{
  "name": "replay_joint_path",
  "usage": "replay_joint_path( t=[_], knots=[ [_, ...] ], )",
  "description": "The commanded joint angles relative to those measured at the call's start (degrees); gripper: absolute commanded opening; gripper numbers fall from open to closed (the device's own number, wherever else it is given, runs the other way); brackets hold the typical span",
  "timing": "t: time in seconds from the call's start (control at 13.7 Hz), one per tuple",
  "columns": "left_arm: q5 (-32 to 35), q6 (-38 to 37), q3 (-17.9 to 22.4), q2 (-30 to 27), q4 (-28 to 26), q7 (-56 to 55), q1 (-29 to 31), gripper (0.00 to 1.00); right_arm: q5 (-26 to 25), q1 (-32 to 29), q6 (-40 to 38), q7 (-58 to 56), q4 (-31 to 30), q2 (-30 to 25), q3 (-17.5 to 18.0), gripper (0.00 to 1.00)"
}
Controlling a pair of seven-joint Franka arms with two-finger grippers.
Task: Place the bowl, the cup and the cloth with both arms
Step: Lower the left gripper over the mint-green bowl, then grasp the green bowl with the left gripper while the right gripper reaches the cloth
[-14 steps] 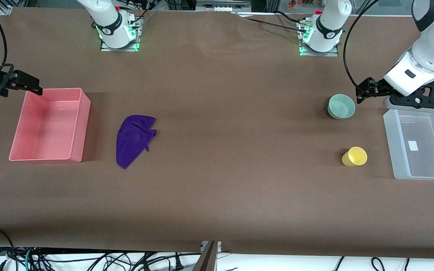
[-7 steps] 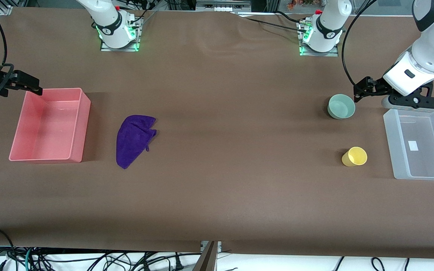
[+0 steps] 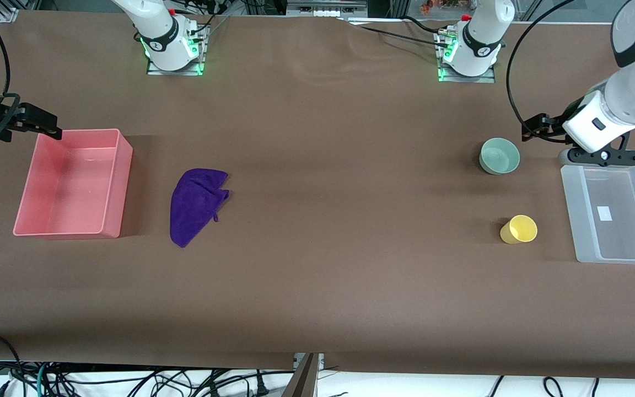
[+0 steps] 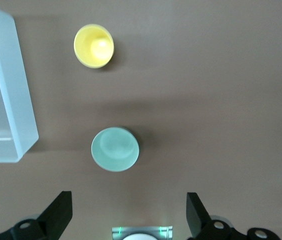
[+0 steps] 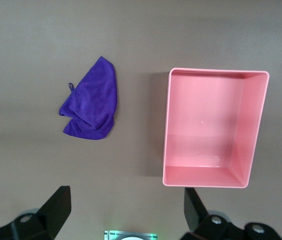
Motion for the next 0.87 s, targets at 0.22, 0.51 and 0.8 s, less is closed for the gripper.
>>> replay_joint_path(
  t=[0.22,0.51,0.8],
  knots=[
    [4.3,6.02,-0.23,-1.89,-13.74,16.88,7.16,1.0,-0.68,0.02,0.13,-0.72,0.27,-0.1,-0.11,1.0],
    [4.3,26.31,-0.31,-3.31,-30.8,18.57,8.85,1.0,-0.68,0.02,0.21,-0.72,0.27,-0.1,-0.11,1.0],
    [4.57,45.39,-0.31,2.82,-39.62,24.08,9.98,1.0,-0.67,0.02,0.13,-0.55,0.18,0.6,-0.11,1.0]
  ],
)
